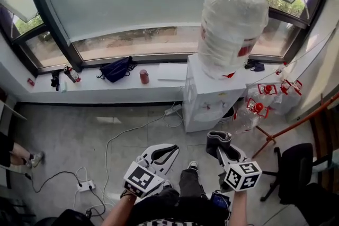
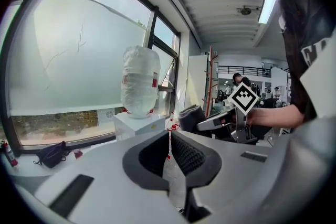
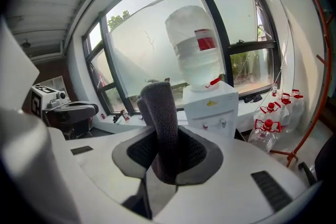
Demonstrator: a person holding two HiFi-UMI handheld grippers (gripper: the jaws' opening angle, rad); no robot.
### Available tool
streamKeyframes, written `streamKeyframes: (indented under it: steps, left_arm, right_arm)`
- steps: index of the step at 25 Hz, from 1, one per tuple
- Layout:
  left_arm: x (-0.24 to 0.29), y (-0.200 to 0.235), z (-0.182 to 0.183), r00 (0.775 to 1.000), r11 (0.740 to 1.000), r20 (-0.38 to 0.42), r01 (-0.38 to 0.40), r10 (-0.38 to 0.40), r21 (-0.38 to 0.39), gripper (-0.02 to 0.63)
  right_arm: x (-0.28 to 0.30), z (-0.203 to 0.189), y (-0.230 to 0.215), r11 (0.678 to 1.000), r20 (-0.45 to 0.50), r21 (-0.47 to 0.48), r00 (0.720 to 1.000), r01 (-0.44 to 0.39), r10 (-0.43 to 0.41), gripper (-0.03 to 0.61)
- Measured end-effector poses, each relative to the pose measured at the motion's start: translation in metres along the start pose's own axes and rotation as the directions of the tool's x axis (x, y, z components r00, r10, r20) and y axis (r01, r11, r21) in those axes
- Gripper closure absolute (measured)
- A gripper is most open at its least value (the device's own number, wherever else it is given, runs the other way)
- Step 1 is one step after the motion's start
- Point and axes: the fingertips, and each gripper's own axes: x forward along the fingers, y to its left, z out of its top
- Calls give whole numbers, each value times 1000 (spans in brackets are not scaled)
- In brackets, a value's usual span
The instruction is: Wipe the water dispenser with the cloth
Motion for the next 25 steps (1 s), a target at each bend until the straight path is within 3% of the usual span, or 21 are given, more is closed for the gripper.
streamKeyframes:
  steps: [5, 12, 25]
  left_arm:
    - [-39, -11, 9, 999, 998, 40, -19, 21, -60, 592]
    - [-76, -20, -2, 996, 998, 56, -60, 62, -27, 592]
    - [-92, -50, -10, 996, 999, 73, -42, 44, -27, 592]
  right_arm:
    - [-21, 1, 45, 999, 22, -15, 999, -47, 48, 472]
    - [-44, 3, 80, 996, 53, -51, 995, -77, 80, 472]
    - [-68, -4, 80, 996, 75, -71, 995, -61, 67, 474]
